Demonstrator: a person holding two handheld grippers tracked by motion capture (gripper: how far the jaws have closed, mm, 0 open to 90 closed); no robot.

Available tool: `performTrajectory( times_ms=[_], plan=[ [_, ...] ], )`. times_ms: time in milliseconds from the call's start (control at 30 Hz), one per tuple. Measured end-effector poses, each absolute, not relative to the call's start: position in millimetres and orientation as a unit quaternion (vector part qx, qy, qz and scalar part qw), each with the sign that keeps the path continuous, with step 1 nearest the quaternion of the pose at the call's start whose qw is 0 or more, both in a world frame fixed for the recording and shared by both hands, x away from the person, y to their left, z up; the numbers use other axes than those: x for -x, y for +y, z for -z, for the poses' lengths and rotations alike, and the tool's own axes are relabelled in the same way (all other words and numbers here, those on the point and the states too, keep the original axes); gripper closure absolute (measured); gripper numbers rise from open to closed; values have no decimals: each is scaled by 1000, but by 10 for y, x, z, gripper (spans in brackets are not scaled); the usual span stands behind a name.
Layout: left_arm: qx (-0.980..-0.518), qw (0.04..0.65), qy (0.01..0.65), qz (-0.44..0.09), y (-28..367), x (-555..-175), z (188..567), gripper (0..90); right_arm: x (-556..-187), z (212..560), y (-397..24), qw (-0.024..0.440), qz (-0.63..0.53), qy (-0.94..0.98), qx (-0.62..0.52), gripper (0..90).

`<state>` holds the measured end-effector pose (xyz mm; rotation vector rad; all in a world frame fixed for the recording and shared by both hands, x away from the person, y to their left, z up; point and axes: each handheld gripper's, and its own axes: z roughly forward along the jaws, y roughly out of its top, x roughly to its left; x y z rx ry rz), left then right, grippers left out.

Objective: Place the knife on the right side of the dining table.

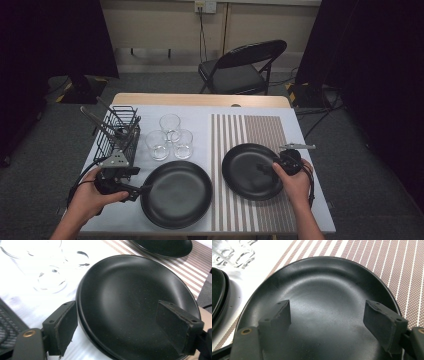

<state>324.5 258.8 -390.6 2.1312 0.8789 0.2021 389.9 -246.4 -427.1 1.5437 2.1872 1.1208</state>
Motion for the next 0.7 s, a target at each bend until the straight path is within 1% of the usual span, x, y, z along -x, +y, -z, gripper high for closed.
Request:
performTrajectory(
  times_ms=[267,700],
  plan=[
    [-843,404,346,-81,2649,-3271,3847,214,-3888,4253,-2453,115,-385,750,-526,215],
    [-845,396,348,-87,2710,-3306,3732,233,-3881,4247,-2457,113,-383,750,-527,218]
  ],
)
